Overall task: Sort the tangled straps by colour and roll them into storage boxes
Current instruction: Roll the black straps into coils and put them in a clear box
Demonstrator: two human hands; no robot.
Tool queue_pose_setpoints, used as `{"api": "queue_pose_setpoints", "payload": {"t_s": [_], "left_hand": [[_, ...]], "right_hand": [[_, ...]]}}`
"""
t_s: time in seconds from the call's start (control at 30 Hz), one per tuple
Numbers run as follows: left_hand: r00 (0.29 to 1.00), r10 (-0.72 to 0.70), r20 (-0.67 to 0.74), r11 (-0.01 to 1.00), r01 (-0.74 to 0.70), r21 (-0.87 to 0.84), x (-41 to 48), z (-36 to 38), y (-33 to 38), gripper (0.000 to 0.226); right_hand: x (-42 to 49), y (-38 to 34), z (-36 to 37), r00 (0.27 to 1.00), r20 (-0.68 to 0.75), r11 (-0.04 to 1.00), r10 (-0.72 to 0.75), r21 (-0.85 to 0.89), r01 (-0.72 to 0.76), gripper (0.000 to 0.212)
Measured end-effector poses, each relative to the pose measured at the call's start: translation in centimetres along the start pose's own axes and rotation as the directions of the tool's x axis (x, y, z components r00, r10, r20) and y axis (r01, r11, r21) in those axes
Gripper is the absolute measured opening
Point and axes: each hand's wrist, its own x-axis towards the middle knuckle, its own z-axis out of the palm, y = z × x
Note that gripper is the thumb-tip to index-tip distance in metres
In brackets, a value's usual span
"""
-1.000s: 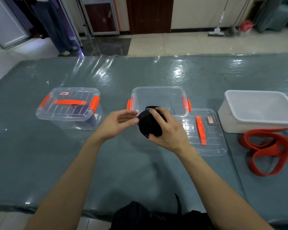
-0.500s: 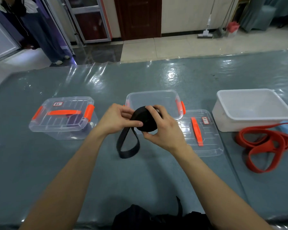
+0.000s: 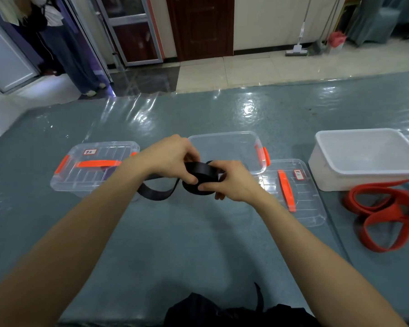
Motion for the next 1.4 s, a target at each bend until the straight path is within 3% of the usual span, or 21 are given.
{"api": "queue_pose_setpoints", "payload": {"t_s": [0.1,0.2,0.4,0.5,0.63,0.73,0.8,0.87,0.93,1.03,1.13,1.2,1.3,1.4], "left_hand": [[1.0,-0.02,-0.012,0.92,0.013,-0.391,-0.6,-0.3,-1.7,0.034],[0.995,-0.061,-0.079,0.716,-0.011,-0.698,-1.5,0.6,-2.7,0.043],[0.967,-0.142,-0.213,0.456,-0.127,-0.881,-1.4,3.0,-1.9,0.043],[0.951,-0.156,-0.266,0.396,-0.186,-0.899,-1.0,3.2,-1.2,0.045],[0.949,-0.17,-0.264,0.483,-0.154,-0.862,-0.4,2.5,-1.0,0.039],[0.98,-0.145,-0.139,0.677,-0.004,-0.736,-0.4,0.9,-1.6,0.044],[0.991,-0.125,-0.046,0.873,0.088,-0.481,-0.1,-0.1,-1.6,0.04],[0.997,-0.083,-0.003,0.986,0.081,-0.145,0.3,-0.9,-0.9,0.035],[0.998,-0.064,0.023,0.997,0.062,0.043,0.6,-1.8,0.1,0.035],[0.998,-0.049,0.049,0.993,0.043,0.113,0.6,-3.0,0.5,0.034],[0.997,-0.042,0.069,0.992,0.033,0.126,0.4,-3.8,0.6,0.03],[0.997,-0.044,0.071,0.99,0.033,0.14,0.4,-4.1,0.8,0.03],[0.998,-0.032,0.045,0.983,0.024,0.181,0.5,-4.5,1.2,0.032],[0.999,-0.03,0.037,0.984,0.023,0.177,0.3,-5.0,1.0,0.032]], "right_hand": [[0.0,-0.3,-0.8,1.0,-0.026,0.982,0.007,0.191,-0.002,0.034],[0.1,-0.4,-1.8,0.998,-0.06,0.954,0.008,0.3,0.01,0.035],[0.1,-0.3,-3.6,0.987,-0.161,0.834,-0.008,0.544,0.095,0.035],[0.3,-0.3,-3.3,0.987,-0.163,0.764,-0.009,0.635,0.112,0.036],[0.2,0.7,-1.7,0.995,-0.102,0.67,0.011,0.739,0.068,0.038],[-0.2,1.3,-2.1,0.998,-0.015,0.848,0.062,0.529,-0.044,0.048],[-0.1,1.2,-2.8,0.995,-0.01,0.943,0.098,0.32,-0.089,0.068],[0.3,0.6,-3.2,0.997,0.015,0.975,0.08,0.208,-0.081,0.07],[0.9,0.0,-2.8,0.996,0.071,0.989,0.047,0.14,-0.057,0.05],[1.5,-0.4,-2.3,0.997,0.07,0.991,0.026,0.126,-0.034,0.026],[1.6,-0.7,-2.2,0.998,0.064,0.992,-0.019,0.122,0.011,0.028],[1.9,-1.0,-1.9,0.996,0.074,0.998,-0.053,-0.018,0.054,0.035],[2.4,-1.4,-1.6,0.996,0.053,0.979,-0.076,-0.185,0.084,0.03],[2.5,-1.5,-1.8,0.995,0.053,0.985,-0.079,-0.147,0.086,0.026]]}}
